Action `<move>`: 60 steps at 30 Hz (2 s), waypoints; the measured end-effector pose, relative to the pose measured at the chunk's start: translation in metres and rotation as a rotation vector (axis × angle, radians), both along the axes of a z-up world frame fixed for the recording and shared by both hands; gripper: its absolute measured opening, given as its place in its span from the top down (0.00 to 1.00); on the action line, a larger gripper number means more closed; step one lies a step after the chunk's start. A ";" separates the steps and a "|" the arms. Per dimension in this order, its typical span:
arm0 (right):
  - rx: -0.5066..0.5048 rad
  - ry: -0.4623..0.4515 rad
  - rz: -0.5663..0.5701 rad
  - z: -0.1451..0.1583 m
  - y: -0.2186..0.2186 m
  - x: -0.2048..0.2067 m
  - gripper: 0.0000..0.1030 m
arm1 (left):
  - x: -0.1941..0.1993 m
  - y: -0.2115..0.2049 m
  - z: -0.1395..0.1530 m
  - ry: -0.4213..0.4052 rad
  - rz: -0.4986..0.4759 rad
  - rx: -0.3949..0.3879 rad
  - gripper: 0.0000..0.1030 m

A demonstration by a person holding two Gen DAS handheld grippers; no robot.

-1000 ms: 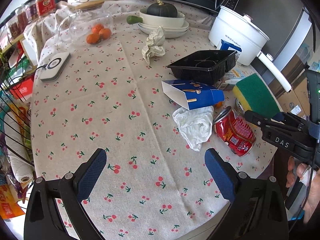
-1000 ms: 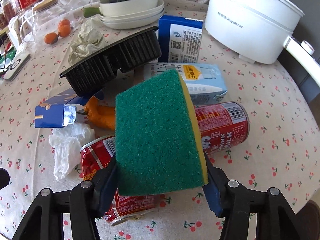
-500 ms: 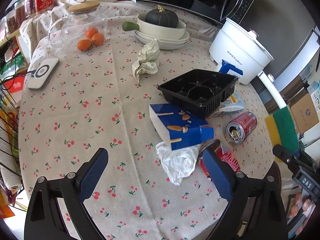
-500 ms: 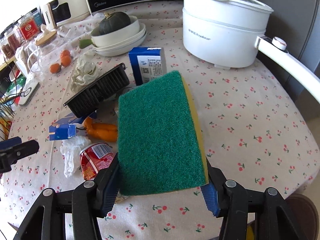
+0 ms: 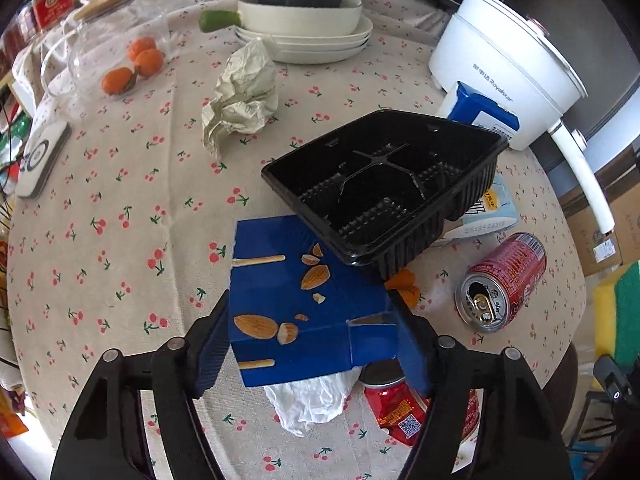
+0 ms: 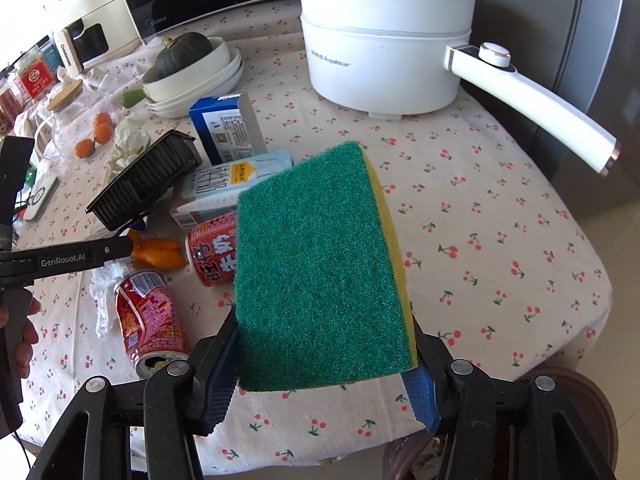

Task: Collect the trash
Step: 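Carry the blue box and sponge over the brown bin and release the box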

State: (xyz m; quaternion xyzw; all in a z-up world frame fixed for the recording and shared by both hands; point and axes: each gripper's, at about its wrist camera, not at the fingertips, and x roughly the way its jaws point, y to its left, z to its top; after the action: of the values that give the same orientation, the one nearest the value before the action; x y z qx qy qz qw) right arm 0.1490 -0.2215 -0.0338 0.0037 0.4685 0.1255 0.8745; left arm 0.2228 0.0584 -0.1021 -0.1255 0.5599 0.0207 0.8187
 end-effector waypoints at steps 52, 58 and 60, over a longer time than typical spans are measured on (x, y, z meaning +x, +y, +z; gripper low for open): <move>-0.028 0.078 -0.148 -0.011 -0.141 -0.094 0.40 | -0.136 -0.140 0.051 -0.202 -0.398 -0.221 0.32; -0.032 0.097 -0.186 -0.018 -0.166 -0.105 0.40 | -0.139 -0.185 0.048 -0.213 -0.503 -0.216 0.32; -0.036 0.103 -0.194 -0.021 -0.173 -0.108 0.40 | -0.142 -0.200 0.046 -0.215 -0.544 -0.226 0.32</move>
State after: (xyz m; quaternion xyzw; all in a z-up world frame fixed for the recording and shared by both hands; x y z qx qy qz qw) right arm 0.0411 -0.3944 -0.0544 0.0398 0.5123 0.0318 0.8573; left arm 0.0812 -0.1421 -0.0559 -0.0628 0.4820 -0.2748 0.8296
